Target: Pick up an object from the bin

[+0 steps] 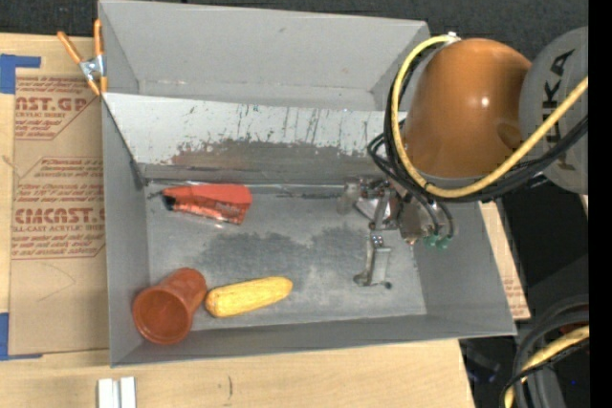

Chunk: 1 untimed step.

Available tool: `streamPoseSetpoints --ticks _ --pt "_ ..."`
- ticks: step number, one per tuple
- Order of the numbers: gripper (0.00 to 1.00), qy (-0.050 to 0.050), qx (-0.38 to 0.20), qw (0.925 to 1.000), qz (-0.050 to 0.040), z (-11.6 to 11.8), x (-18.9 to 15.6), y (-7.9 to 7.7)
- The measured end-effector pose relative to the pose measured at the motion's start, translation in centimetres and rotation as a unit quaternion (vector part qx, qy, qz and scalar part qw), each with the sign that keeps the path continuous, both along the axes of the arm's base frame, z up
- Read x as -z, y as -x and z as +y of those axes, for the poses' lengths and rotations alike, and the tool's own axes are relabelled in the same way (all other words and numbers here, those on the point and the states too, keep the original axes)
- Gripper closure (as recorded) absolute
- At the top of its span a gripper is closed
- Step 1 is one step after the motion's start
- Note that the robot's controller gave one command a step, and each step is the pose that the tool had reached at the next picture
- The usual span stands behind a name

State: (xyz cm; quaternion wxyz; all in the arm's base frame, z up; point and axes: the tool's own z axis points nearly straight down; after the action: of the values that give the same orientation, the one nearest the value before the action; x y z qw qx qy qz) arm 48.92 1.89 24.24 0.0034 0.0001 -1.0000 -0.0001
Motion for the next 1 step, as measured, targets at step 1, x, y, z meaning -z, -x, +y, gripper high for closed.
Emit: streamPoseSetpoints --ticks 1 --pt "0.00 0.000 0.000 1.0000 -0.0042 0.00 -0.42 -0.15"
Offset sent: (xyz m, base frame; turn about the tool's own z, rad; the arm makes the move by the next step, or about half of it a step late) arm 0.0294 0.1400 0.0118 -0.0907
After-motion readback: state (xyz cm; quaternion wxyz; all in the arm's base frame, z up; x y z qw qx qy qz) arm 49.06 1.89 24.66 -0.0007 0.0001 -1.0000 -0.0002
